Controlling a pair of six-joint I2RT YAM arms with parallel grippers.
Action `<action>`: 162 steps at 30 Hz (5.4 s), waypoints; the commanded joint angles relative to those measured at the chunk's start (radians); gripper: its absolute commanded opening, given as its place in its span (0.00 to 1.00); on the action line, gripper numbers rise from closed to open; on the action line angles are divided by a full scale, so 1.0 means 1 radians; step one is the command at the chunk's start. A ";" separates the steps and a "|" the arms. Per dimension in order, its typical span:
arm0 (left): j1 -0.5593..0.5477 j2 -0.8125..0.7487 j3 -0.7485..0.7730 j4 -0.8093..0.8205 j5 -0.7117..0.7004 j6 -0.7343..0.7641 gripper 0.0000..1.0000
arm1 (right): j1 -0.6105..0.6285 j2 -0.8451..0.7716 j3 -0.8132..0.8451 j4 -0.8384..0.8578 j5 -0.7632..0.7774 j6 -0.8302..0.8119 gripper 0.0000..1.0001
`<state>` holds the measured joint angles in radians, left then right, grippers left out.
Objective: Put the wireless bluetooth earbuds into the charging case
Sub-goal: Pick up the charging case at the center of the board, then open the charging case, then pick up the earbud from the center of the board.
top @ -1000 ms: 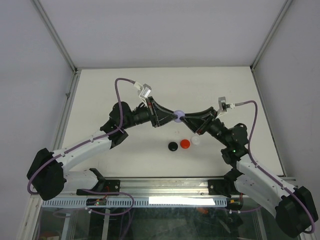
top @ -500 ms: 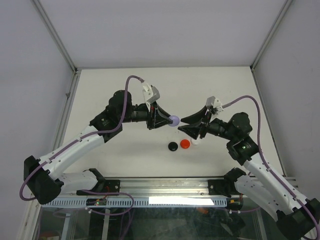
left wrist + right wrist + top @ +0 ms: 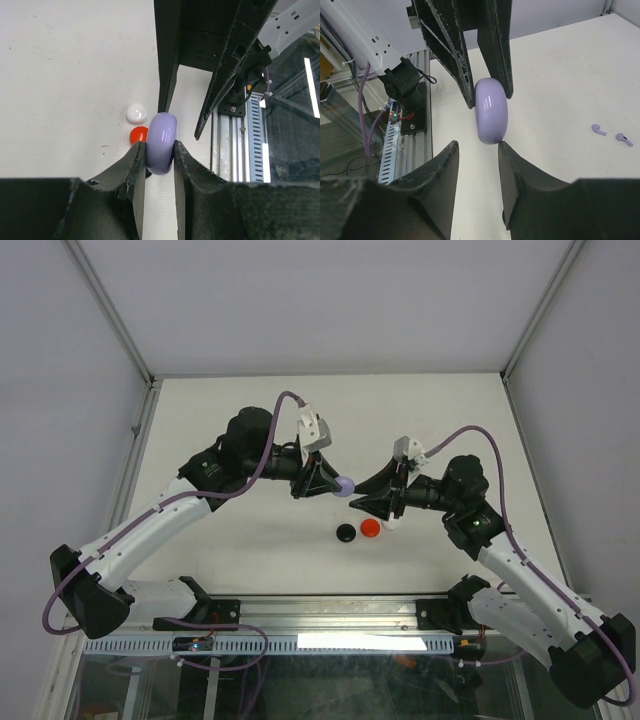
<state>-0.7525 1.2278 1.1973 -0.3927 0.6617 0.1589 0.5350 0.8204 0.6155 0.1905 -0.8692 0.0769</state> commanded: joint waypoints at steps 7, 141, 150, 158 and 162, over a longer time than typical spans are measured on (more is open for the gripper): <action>-0.049 0.019 0.093 -0.096 -0.062 0.120 0.00 | 0.024 0.057 0.075 0.099 -0.051 -0.016 0.33; -0.010 -0.008 -0.019 0.190 -0.155 -0.163 0.56 | 0.045 0.081 -0.271 0.834 0.017 0.214 0.00; 0.004 -0.034 -0.034 0.207 -0.413 -0.264 0.68 | 0.046 0.020 -0.304 0.654 0.257 0.082 0.00; 0.105 0.070 -0.056 0.208 -0.605 -0.449 0.69 | 0.045 -0.054 -0.371 0.608 0.451 0.026 0.00; 0.143 0.176 -0.033 0.211 -0.643 -0.494 0.69 | 0.045 -0.069 -0.386 0.597 0.467 0.024 0.00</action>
<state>-0.6392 1.3209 1.1484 -0.2176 0.1013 -0.2375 0.5747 0.7780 0.2340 0.7738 -0.4786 0.1326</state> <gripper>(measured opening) 0.690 0.271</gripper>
